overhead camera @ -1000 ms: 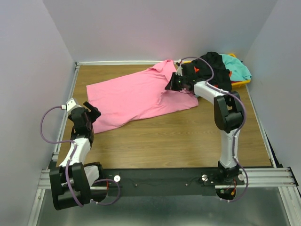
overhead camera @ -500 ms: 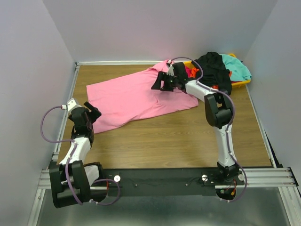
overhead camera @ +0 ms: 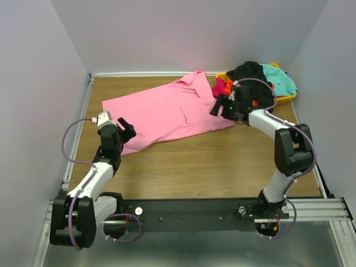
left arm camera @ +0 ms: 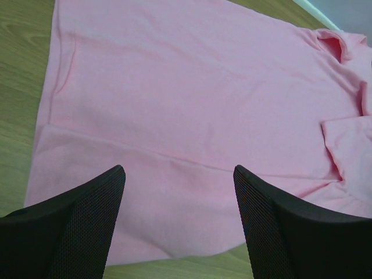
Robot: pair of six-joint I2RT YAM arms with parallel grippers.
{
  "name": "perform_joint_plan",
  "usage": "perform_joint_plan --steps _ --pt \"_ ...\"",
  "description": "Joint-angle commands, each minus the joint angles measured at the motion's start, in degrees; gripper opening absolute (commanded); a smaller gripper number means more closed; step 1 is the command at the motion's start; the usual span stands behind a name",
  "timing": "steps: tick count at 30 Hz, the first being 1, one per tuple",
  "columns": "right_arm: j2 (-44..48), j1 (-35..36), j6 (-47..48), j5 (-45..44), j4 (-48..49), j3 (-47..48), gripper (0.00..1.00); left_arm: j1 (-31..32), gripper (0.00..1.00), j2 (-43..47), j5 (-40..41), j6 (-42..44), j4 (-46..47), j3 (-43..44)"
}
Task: Fold and stack the t-shirts
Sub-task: Fold the tshirt
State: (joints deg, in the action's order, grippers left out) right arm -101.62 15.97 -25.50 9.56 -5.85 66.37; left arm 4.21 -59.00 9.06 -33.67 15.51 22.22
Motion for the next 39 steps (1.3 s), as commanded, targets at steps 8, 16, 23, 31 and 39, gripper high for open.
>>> perform_joint_plan --steps 8,16,23,31,39 --pt "1.3 -8.5 -0.5 -6.0 -0.7 -5.6 0.91 2.9 0.83 -2.0 7.6 -1.9 -2.4 1.9" --pt "-3.6 -8.8 -0.5 -5.2 -0.6 -4.2 0.85 3.0 0.83 -2.1 7.4 -1.8 -2.7 2.0" --pt "-4.6 -9.4 -1.1 -8.1 -0.7 -4.8 0.78 3.0 0.83 -0.9 6.9 -1.7 -3.2 2.0" --pt "-5.9 -9.6 -1.0 -7.4 -0.7 -4.8 0.44 3.1 0.83 -0.6 6.8 -2.8 -2.9 1.8" --pt "-0.8 -10.5 -0.6 -13.0 -1.0 -8.2 0.0 8.2 0.83 -4.1 10.4 -5.3 -4.4 3.3"
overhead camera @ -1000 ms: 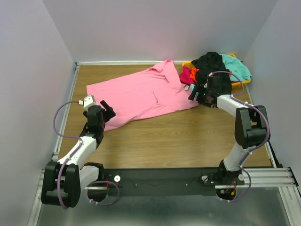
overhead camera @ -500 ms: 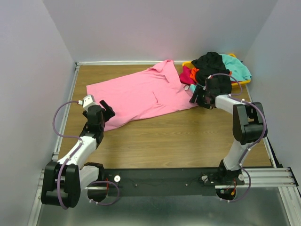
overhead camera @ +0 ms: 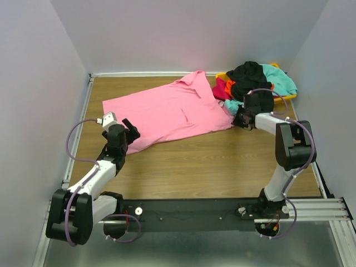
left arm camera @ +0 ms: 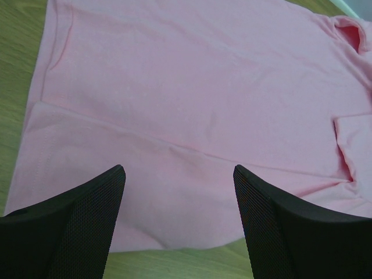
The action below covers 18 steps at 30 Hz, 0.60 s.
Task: Fold and stack the t-shirts
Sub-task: Fold the tshirt
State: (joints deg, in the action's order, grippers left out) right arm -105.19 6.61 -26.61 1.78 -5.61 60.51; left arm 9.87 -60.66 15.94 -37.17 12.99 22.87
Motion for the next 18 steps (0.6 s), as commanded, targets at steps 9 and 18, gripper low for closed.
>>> perform_joint_plan --steps 9,18 --pt "10.0 -1.9 1.0 -6.9 -2.6 -6.4 0.0 5.2 0.83 -9.7 2.3 -3.7 -0.7 5.3" --pt "11.9 -2.0 1.6 -4.5 -2.8 -7.8 0.01 4.6 0.83 -16.0 7.9 -3.2 -5.6 10.5"
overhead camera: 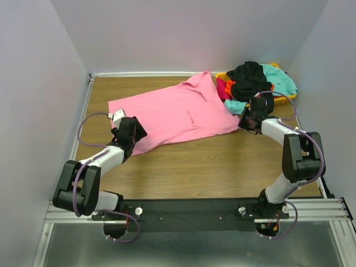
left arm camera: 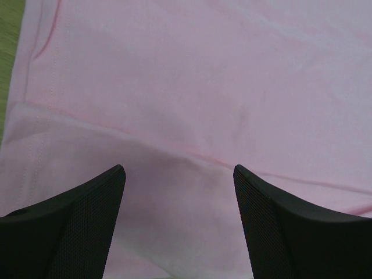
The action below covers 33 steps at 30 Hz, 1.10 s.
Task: Fold and stack the t-shirts
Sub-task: Fold the tshirt
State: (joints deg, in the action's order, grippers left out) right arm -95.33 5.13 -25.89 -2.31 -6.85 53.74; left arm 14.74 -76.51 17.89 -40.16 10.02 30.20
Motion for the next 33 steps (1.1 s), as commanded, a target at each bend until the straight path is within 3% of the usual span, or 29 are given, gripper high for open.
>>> perform_joint_plan --steps 1,5,10,15,21,33 --pt "2.2 -0.5 1.0 -0.1 -1.6 -1.0 0.01 -1.1 0.82 -0.2 6.4 0.8 -2.9 3.6" --pt "2.3 -0.5 1.5 1.3 -1.6 -0.7 0.01 -9.6 0.79 -2.4 1.5 3.2 -4.0 5.3" --pt "2.7 -0.5 1.9 4.0 -1.4 -0.3 0.01 -12.4 0.75 -6.4 1.3 3.7 -7.1 6.1" --pt "3.2 -0.5 2.2 6.5 -0.9 -0.6 0.0 -12.5 0.71 -7.9 0.5 1.2 -9.5 6.0" --pt "4.1 -0.4 2.1 10.0 1.4 -1.7 0.01 -13.1 0.71 -5.4 6.1 -5.3 -13.7 5.1" --pt "6.6 -0.5 2.1 12.2 2.7 -2.9 0.01 -14.3 0.68 -7.1 8.6 -8.5 -16.7 6.4"
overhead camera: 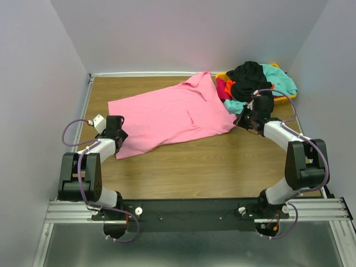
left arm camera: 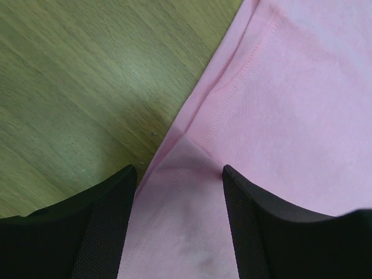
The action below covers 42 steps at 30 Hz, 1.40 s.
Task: Fold and stack the t-shirts
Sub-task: Fold the tshirt
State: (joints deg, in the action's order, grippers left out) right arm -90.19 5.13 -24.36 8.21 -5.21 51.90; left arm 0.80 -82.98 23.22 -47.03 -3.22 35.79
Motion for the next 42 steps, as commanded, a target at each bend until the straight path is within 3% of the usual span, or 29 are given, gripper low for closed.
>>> perform_joint_plan --steps 1,7,10,11,13,16,27,42 --pt "1.4 -0.5 0.5 1.8 1.2 -1.1 0.01 -0.4 0.67 -1.8 3.1 -1.2 -3.5 0.9" --pt "1.4 -0.4 0.5 1.9 1.3 -1.4 0.0 -0.3 0.54 -5.1 2.4 -0.2 -3.4 2.4" --pt "1.9 -0.4 0.5 1.5 1.4 -1.7 0.01 -0.3 0.31 -6.1 2.4 0.7 -3.1 2.8" --pt "1.9 -0.5 0.5 1.5 1.5 -1.7 0.01 -0.3 0.29 -6.6 2.3 1.2 -3.1 3.0" --pt "1.9 -0.5 0.5 1.5 1.5 -1.7 0.0 -0.3 0.15 -8.2 1.5 1.8 -3.0 3.8" --pt "1.5 -0.5 0.4 1.5 1.6 -1.7 0.0 -0.3 0.01 -9.6 0.0 3.3 -2.7 4.8" --pt "2.4 -0.5 0.0 -0.6 1.5 -2.7 0.0 -2.1 0.0 -11.0 -0.6 9.1 -4.2 10.3" --pt "0.5 -0.3 0.2 0.7 1.6 -2.9 0.0 -2.7 0.0 -7.3 15.6 9.1 -10.5 13.7"
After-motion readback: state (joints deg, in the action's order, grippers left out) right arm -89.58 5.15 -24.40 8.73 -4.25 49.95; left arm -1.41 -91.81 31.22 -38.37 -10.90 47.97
